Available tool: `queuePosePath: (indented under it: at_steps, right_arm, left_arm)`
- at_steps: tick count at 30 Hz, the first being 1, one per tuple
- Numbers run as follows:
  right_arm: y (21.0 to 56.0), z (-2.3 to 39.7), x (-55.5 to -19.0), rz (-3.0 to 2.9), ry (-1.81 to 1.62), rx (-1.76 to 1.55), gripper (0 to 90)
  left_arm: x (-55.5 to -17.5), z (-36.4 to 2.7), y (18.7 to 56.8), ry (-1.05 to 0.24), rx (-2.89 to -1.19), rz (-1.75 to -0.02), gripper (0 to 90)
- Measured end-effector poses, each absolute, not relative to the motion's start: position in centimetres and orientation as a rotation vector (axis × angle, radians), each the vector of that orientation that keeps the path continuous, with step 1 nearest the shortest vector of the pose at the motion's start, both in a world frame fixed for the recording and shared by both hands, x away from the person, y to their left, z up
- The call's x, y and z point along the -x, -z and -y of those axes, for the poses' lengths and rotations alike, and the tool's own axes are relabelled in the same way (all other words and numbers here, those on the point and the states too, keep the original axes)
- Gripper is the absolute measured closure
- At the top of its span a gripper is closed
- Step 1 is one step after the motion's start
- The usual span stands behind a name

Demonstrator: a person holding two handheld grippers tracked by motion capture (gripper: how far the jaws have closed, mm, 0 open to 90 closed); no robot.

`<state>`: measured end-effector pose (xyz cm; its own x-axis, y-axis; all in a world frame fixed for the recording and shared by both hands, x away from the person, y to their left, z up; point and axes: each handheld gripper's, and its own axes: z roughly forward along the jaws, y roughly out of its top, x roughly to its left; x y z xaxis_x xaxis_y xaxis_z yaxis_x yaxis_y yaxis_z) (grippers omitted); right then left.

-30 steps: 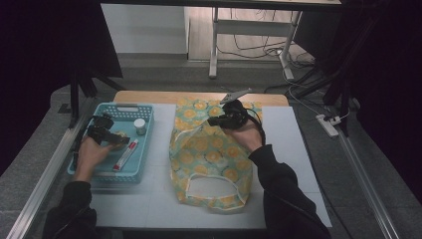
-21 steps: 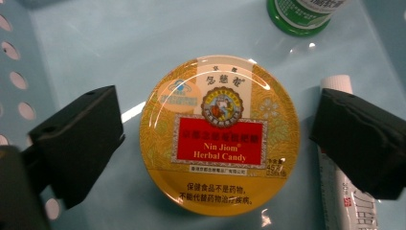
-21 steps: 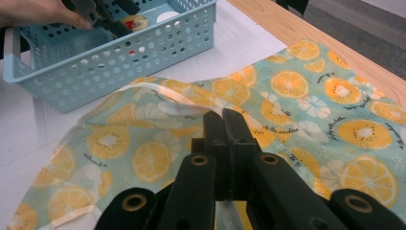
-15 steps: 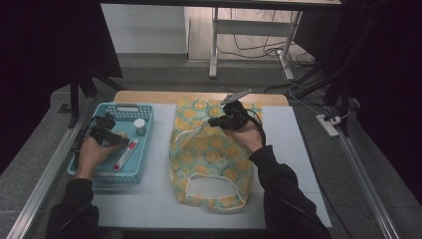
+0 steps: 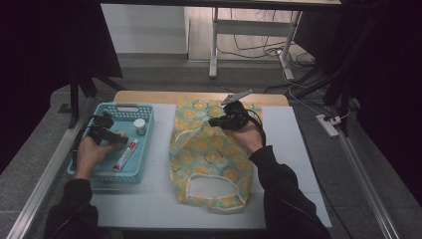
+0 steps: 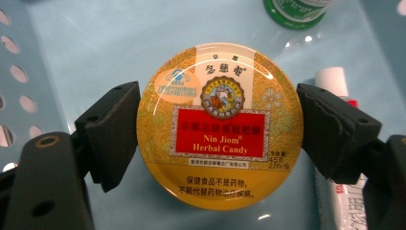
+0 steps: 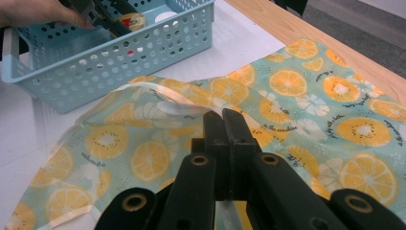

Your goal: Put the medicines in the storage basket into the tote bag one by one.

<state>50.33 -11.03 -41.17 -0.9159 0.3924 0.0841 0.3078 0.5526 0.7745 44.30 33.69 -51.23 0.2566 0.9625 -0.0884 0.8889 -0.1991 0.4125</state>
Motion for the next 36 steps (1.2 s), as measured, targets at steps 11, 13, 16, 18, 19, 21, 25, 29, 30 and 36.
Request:
queuePosePath:
  at_steps: [11, 13, 16, 18, 19, 21, 25, 29, 30, 36]
  right_arm:
    - [41.1, 11.2, -50.5, -2.667, -1.316, -0.62, 90.0]
    - [41.1, 11.2, -50.5, -2.669, -1.315, -0.621, 90.0]
    - [41.2, 11.1, -50.5, -2.669, -1.314, -0.623, 90.0]
    - [41.2, 11.0, -50.5, -2.669, -1.31, -0.621, 90.0]
    - [41.2, 11.0, -50.5, -2.67, -1.31, -0.624, 90.0]
    - [41.2, 11.0, -50.5, -2.67, -1.311, -0.624, 90.0]
    - [41.3, 11.0, -50.5, -2.669, -1.312, -0.627, 90.0]
    - [41.3, 10.9, -50.5, -2.669, -1.312, -0.629, 90.0]
    - [41.3, 10.9, -50.5, -2.669, -1.312, -0.628, 90.0]
    - [41.3, 10.9, -50.5, -2.665, -1.318, -0.629, 90.0]
  left_arm:
    - [-43.1, -33.4, 48.4, -0.301, -2.131, -1.591, 20.5]
    - [-42.8, -33.1, 47.9, -0.305, -2.133, -1.576, 20.5]
    - [-42.4, -32.7, 47.2, -0.308, -2.139, -1.537, 20.5]
    - [-42.1, -32.5, 46.8, -0.309, -2.139, -1.519, 20.5]
    - [-42.0, -32.4, 46.7, -0.301, -2.138, -1.518, 20.5]
    - [-41.7, -32.2, 46.3, -0.308, -2.148, -1.501, 20.5]
    - [-41.1, -31.9, 45.7, -0.305, -2.148, -1.469, 20.5]
    - [-40.6, -31.4, 45.2, -0.292, -2.138, -1.435, 20.5]
    - [-40.5, -31.3, 45.1, -0.29, -2.143, -1.424, 20.5]
    - [-39.8, -30.0, 44.3, -0.276, -2.142, -1.358, 20.5]
